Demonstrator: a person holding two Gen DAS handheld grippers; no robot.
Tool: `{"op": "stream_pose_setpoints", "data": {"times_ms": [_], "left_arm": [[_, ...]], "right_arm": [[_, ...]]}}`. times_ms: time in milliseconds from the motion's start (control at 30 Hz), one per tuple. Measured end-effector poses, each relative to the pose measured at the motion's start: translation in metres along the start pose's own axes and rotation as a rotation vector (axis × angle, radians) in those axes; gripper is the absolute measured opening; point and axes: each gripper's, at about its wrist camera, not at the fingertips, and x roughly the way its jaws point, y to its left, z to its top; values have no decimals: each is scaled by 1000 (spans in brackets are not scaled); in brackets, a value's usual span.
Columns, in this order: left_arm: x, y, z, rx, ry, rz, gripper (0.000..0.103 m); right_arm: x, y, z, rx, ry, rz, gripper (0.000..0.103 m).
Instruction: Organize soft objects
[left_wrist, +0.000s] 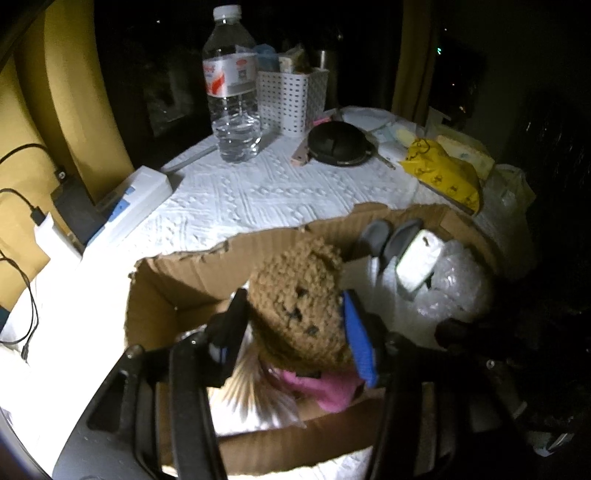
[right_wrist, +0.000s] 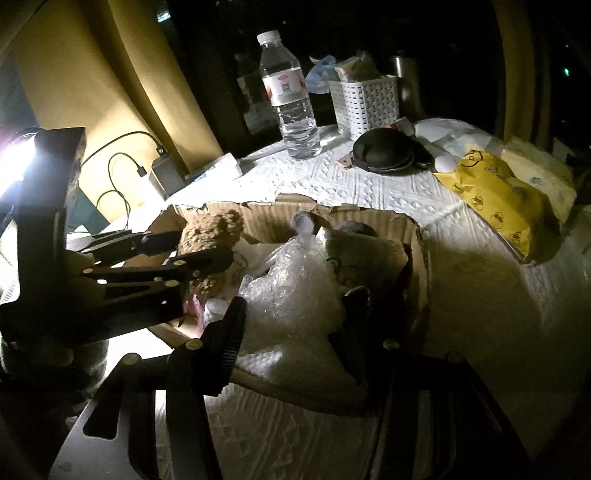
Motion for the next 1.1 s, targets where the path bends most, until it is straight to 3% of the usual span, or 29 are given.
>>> {"op": "stream_pose_setpoints", "data": {"times_ms": [167,200,233,267,867,1100], "left_arm": [[-12,0,-3,-1,-15,-4,54],[-14,-1,-4,-1,-18,-4,59],[-16,-1,-4,-3,-20,-6,72],[-19,-1,-4,-9,-26,-12,74],[-74,-7,-17,-2,-93,-21,75],[-95,-8,-26,-1,-114,-25,75]], "right_arm": [[-9,2,-2,5,-17,-37,61],[-11,2,-2,6,-20,-43,62],[-14,2,-3,8,-24,-48,62],[-17,2,-3,11,-30,-55,62],[-55,10,-12,34,-76,-117,62],[-69,20,-17,30,-92,-125,67]]}}
